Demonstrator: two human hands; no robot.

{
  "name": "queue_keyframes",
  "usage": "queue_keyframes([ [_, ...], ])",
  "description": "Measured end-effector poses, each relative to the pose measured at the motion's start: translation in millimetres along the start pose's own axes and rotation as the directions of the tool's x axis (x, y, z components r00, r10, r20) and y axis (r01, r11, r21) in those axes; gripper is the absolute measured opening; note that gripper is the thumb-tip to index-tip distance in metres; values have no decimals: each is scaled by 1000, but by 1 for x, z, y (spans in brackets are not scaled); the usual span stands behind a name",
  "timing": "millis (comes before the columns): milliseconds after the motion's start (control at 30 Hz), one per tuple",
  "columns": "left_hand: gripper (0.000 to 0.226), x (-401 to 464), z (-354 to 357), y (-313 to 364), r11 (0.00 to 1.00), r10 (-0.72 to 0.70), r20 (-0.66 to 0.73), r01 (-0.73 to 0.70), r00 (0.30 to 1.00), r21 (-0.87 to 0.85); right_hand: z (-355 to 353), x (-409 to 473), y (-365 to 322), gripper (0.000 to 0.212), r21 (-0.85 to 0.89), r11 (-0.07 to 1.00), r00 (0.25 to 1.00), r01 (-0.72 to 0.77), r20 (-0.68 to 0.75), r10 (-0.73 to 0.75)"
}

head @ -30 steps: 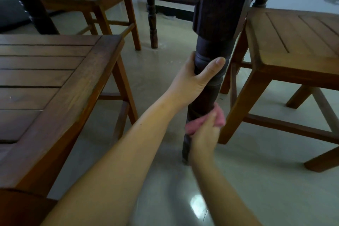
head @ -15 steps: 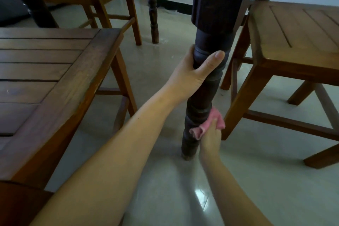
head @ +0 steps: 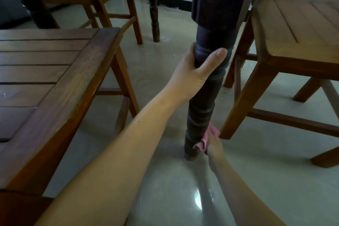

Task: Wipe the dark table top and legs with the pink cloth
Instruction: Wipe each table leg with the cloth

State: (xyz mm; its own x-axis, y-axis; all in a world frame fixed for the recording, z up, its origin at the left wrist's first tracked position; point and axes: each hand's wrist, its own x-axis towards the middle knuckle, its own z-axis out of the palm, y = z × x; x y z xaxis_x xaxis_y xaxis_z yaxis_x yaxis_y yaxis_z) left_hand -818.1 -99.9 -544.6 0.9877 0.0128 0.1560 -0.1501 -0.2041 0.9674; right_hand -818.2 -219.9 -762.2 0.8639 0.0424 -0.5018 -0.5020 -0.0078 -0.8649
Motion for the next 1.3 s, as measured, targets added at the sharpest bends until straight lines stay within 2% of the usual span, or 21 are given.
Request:
queue_keyframes([
  [67,51,0,0,-1,1000,4,-1,-4,1000,-5,-11,6,27,16,-125,992,999,-22,26,25],
  [167,54,0,0,-4,1000,24,-15,-24,1000,-12,-13,-2,34,19,-90,994,996,64,74,-57],
  [200,54,0,0,-4,999,33,-15,-33,999,-8,-5,-8,19,20,-53,993,993,106,50,-103],
  [233,53,1,0,-4,999,39,-15,-39,999,-3,6,-12,-4,22,54,991,993,119,1,-119],
  [300,51,2,0,-5,999,36,-12,-36,999,-7,15,-22,-45,11,208,952,974,226,-42,-222],
  [367,46,3,0,-4,1000,27,-16,-27,999,-7,18,-34,-70,16,222,911,938,346,-89,-335],
  [433,39,3,0,-3,1000,22,-11,-23,1000,-2,18,-32,-62,18,191,924,944,331,-81,-321],
  [533,44,0,0,-3,1000,17,9,-17,1000,-5,16,-36,-50,31,160,962,975,222,-55,-216],
  [600,42,0,-1,0,1000,22,8,-23,1000,12,19,-49,-70,34,175,928,944,330,-91,-319],
  [667,44,-1,0,-1,1000,18,8,-18,1000,3,26,-68,-92,38,164,828,844,536,-108,-525],
  [767,58,0,0,1,1000,27,-13,-27,1000,15,45,-94,-97,59,18,616,614,787,-105,-782],
  [800,62,0,0,1,999,25,-7,-24,1000,21,52,-92,-88,64,-76,546,539,834,-99,-837],
  [867,70,-2,0,1,999,22,7,-22,1000,42,62,-87,-77,61,-282,389,383,877,-79,-920],
  [933,75,-2,1,2,998,32,6,-32,999,58,61,-77,-98,63,-422,241,214,874,-111,-971],
  [967,80,-2,2,2,998,40,-1,-39,999,53,58,-72,-114,66,-469,203,158,859,-134,-978],
  [1000,85,-2,3,2,998,39,-7,-39,999,44,57,-71,-125,67,-472,213,151,855,-166,-974],
  [1067,83,-1,1,2,998,37,8,-38,999,49,55,-66,-119,66,-388,288,224,875,-202,-953],
  [1200,43,-1,-3,1,999,4,50,-6,999,35,54,-62,-53,68,-216,526,506,823,-144,-850],
  [1233,42,-1,-3,2,999,7,54,-10,999,43,52,-63,-56,67,-170,552,531,816,-156,-833],
  [1267,46,0,-2,3,999,20,50,-22,999,47,51,-64,-68,68,-155,519,497,841,-160,-853],
  [1300,57,0,-1,3,998,32,39,-34,999,43,52,-66,-85,67,-186,449,428,874,-146,-892],
])
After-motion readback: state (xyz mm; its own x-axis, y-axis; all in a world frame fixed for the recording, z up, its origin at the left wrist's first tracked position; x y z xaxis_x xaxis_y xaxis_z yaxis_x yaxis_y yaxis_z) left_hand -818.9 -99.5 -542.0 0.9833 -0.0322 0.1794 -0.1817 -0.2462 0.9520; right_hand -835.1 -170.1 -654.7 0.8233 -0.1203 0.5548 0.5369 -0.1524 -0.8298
